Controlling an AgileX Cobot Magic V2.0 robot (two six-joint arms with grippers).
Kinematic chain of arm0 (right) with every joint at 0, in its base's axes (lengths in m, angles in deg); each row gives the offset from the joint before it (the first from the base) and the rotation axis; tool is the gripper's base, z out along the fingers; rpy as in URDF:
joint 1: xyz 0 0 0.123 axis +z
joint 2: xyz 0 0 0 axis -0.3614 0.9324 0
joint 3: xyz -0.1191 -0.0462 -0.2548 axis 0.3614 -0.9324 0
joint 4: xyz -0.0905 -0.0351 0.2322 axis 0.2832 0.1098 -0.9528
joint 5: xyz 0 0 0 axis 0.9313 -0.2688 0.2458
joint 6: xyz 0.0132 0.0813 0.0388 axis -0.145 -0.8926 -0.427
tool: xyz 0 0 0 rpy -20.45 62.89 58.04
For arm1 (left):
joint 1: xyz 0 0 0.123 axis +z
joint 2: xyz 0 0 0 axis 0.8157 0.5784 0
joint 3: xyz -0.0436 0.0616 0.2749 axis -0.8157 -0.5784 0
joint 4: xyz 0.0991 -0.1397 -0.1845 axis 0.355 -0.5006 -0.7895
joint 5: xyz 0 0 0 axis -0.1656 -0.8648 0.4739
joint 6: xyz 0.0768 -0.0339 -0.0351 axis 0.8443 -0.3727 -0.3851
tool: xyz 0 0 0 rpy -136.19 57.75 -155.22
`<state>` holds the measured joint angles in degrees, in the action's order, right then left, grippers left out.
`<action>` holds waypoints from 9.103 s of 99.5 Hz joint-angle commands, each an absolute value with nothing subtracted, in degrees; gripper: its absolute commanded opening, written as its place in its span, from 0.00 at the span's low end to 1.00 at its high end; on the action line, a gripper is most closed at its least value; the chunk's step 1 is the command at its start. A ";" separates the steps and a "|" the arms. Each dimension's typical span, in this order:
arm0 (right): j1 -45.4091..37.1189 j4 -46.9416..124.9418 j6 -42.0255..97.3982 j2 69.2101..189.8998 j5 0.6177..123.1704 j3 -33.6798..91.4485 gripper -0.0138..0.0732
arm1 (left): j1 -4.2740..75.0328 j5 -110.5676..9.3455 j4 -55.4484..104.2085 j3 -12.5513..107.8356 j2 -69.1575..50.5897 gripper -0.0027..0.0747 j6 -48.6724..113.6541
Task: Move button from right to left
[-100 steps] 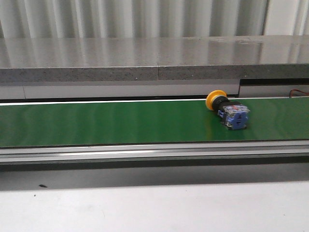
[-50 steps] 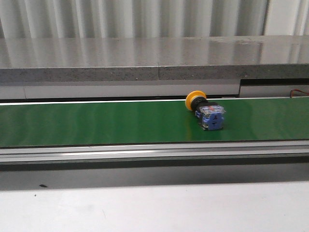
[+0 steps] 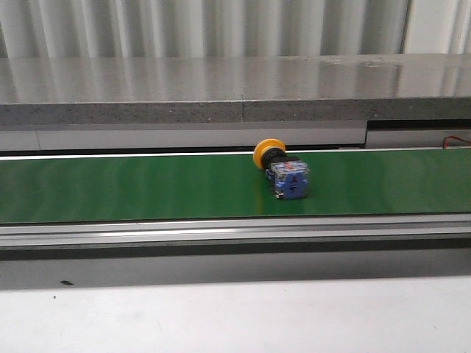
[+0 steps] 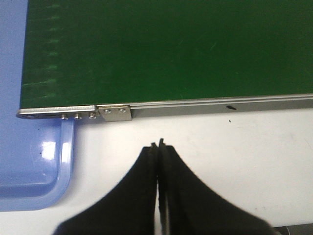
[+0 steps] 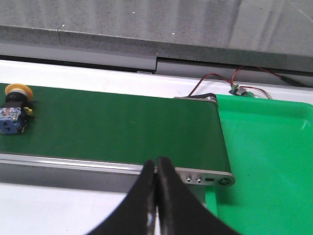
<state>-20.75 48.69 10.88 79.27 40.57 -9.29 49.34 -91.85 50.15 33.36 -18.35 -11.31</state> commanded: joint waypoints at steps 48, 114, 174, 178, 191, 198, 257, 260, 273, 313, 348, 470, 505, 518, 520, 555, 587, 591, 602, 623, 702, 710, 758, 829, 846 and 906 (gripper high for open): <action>-20.68 48.65 11.30 79.87 45.19 -8.07 0.08 | 33.23 -83.44 54.55 46.42 0.40 0.84 -27.46; -20.68 48.65 11.30 79.87 45.19 -8.07 0.08 | 18.43 -89.17 52.97 71.07 25.85 0.83 -36.01; -20.68 48.65 11.30 79.87 45.19 -8.07 0.08 | 20.62 -91.72 50.55 74.24 37.25 0.81 -36.01; -20.68 48.65 11.30 79.87 45.19 -8.07 0.08 | 20.98 -90.52 50.21 74.24 37.55 0.58 -36.01; -20.68 48.65 11.30 79.87 45.19 -8.07 0.08 | 21.54 -90.62 50.08 74.24 37.55 0.29 -36.01; -20.68 48.65 11.30 79.87 45.19 -8.07 0.08 | 21.53 -90.62 50.19 74.24 37.55 0.21 -36.01; -20.68 48.65 11.30 79.87 45.19 -8.07 0.08 | 35.27 -100.33 49.46 74.33 29.80 0.20 -18.23; -20.68 48.65 11.30 79.87 45.19 -8.07 0.08 | 36.79 -101.03 49.46 74.33 29.26 0.20 -16.31; -20.68 48.65 11.30 79.87 45.19 -8.07 0.08 | 43.19 -103.30 49.46 74.33 28.57 0.20 -9.90; -20.68 48.65 11.30 79.87 45.19 -8.07 0.08 | 59.83 -108.39 55.06 74.33 28.57 0.20 6.79; -20.68 48.65 11.30 79.87 45.19 -8.07 0.08 | 70.01 -103.85 55.21 74.22 31.70 0.20 24.66; -20.68 48.65 11.30 79.87 45.19 -8.07 0.08 | 79.12 -97.45 58.67 76.66 45.84 0.65 28.01; -20.68 48.65 11.30 79.87 45.19 -8.07 0.08 | 78.08 -94.68 52.65 78.69 37.24 0.31 12.37; -20.68 48.65 11.30 79.87 45.19 -8.07 0.08 | 75.60 -94.49 48.31 78.18 34.07 0.08 9.70; -20.68 48.65 11.30 79.87 45.19 -8.07 0.08 | 75.03 -94.33 48.30 78.02 33.47 0.04 9.00; -20.68 48.65 11.30 79.87 45.19 -8.07 0.08 | 62.66 -84.87 48.30 69.38 23.32 0.01 -4.92; -20.68 48.65 11.30 79.87 45.19 -8.07 0.08 | 53.89 -77.40 44.99 59.55 14.86 0.01 -8.80; -20.68 48.65 11.30 79.87 45.19 -8.07 0.08 | 53.21 -76.35 44.60 58.35 13.62 0.01 -8.80; -20.68 48.65 11.30 79.87 45.19 -8.07 0.08 | 51.11 -73.22 44.00 53.98 8.63 0.01 -8.80; -20.68 48.65 11.30 79.87 45.19 -8.07 0.08 | 48.68 -69.11 44.00 45.71 -1.37 0.01 -8.43; -20.68 48.65 11.30 79.87 45.19 -8.07 0.08 | 45.73 -49.61 44.34 13.32 -46.60 0.01 -8.37; -20.68 48.65 11.30 79.87 45.19 -8.07 0.08 | 45.73 -48.16 44.56 11.01 -49.59 0.01 -8.37; -20.68 48.65 11.30 79.87 45.19 -8.07 0.08 | 45.84 -46.43 48.95 1.61 -63.02 0.01 -8.37; -20.68 48.65 11.30 79.86 45.13 -8.07 0.08 | 49.21 -43.44 53.32 -12.17 -68.89 0.01 -11.65; -20.68 48.65 11.30 79.86 45.13 -8.07 0.08 | 49.21 -43.44 53.32 -12.17 -68.89 0.01 -11.65; -20.68 48.65 11.30 79.86 45.13 -8.07 0.08 | 49.21 -43.44 53.32 -12.17 -68.89 0.01 -11.65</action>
<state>-20.75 48.69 10.88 79.17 40.57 -9.29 49.20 -47.78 53.84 -9.93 -67.08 -11.10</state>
